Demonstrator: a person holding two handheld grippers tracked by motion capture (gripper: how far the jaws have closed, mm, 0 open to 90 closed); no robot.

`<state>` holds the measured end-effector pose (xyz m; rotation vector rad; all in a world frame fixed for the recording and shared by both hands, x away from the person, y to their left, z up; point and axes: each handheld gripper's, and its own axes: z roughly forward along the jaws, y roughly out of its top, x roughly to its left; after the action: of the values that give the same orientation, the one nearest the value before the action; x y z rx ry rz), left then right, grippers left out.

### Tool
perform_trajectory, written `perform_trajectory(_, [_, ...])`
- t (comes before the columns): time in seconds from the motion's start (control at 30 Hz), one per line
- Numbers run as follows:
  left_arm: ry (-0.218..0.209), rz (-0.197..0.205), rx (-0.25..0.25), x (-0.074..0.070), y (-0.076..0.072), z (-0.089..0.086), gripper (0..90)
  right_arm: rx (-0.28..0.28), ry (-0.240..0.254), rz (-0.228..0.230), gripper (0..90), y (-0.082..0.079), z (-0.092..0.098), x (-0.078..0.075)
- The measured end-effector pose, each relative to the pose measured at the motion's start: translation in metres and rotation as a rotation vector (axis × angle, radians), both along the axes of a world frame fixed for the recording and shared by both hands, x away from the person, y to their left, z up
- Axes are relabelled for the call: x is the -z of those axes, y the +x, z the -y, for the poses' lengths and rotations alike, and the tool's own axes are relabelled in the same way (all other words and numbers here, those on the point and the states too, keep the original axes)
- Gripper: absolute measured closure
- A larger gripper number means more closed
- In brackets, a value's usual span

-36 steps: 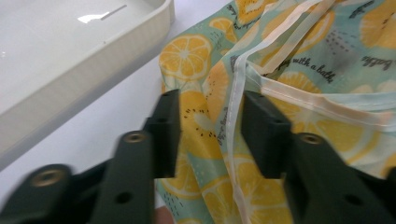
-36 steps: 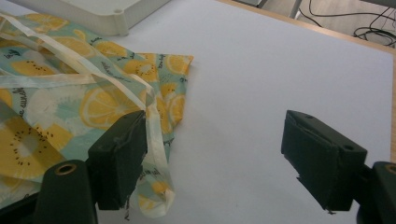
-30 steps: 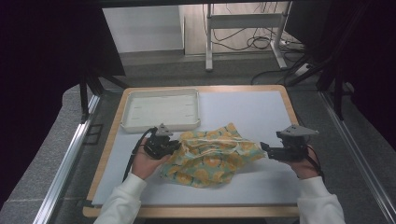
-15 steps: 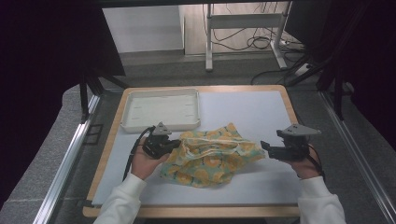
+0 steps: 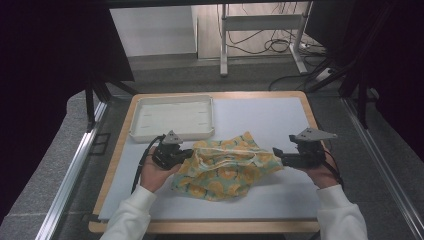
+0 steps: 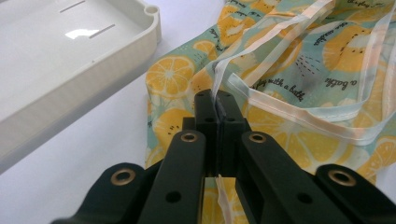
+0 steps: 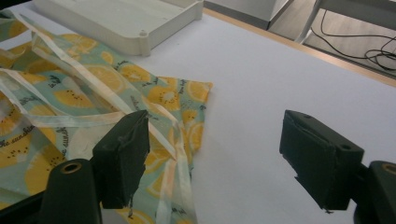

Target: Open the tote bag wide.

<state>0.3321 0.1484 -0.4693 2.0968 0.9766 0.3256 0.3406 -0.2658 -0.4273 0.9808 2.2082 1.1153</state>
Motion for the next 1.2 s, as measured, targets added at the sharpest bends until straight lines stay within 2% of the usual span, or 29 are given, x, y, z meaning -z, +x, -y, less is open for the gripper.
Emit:
perform_trajectory(0.17, [-0.001,-0.003,-0.004,0.0,0.0,0.0,90.0,-0.029,-0.044,-0.011,26.2,0.002,-0.009,0.003])
perform_trajectory(0.53, [-0.002,-0.003,-0.007,0.0,0.001,-0.002,90.0,-0.097,-0.105,-0.061,30.0,0.009,-0.033,0.014])
perform_trajectory(0.8, [-0.006,-0.002,-0.01,0.0,0.001,-0.003,90.0,-0.094,-0.119,-0.068,33.7,0.012,-0.038,0.017])
perform_trajectory(1.03, [-0.006,-0.003,-0.01,0.0,0.001,-0.003,90.0,-0.112,-0.149,-0.099,37.6,0.017,-0.045,0.025])
perform_trajectory(1.07, [-0.005,-0.001,-0.008,0.0,0.001,-0.003,90.0,-0.109,-0.167,-0.102,40.3,0.019,-0.047,0.028])
perform_trajectory(1.13, [-0.004,-0.001,-0.007,0.0,0.001,-0.003,90.0,-0.106,-0.174,-0.107,41.8,0.02,-0.048,0.029])
perform_trajectory(1.2, [-0.004,-0.002,-0.007,0.0,0.001,-0.003,90.0,-0.103,-0.179,-0.129,47.0,0.024,-0.05,0.034])
